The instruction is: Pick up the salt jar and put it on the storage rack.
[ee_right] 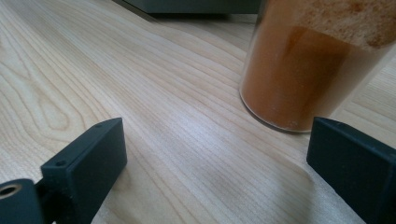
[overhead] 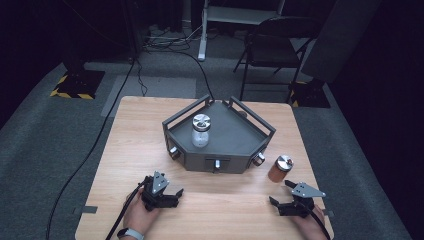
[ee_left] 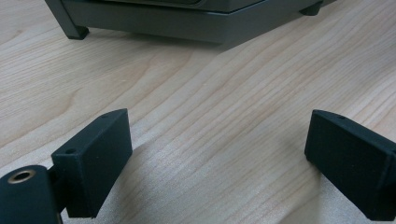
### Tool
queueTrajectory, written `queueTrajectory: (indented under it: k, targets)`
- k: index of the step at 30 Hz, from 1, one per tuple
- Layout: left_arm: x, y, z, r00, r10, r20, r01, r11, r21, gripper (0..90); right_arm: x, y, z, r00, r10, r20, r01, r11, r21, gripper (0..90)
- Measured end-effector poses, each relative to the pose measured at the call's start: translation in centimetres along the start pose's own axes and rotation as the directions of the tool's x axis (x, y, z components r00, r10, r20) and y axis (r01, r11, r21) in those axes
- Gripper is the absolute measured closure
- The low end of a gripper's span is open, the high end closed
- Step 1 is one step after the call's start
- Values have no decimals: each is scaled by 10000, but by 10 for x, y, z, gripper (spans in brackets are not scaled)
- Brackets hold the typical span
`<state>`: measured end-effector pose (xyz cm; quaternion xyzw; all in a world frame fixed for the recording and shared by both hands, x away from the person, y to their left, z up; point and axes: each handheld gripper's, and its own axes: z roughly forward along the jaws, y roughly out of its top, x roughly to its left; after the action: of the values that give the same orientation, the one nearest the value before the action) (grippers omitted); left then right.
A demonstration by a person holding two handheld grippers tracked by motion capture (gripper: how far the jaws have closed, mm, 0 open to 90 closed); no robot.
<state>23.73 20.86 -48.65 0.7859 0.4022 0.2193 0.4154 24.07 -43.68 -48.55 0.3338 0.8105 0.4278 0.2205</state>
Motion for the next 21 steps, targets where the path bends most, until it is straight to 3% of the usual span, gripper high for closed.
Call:
queueTrajectory:
  k: [12,21]
  targets:
    - [-1,0,1,10000,-34,-47,34,10000,6,73,1,1,1,10000,73,50,-73,10000,23,50]
    - [-4,1,1,9998,-122,-176,123,9999,50,57,1,-1,0,9999,-171,-23,170,9998,-56,50]
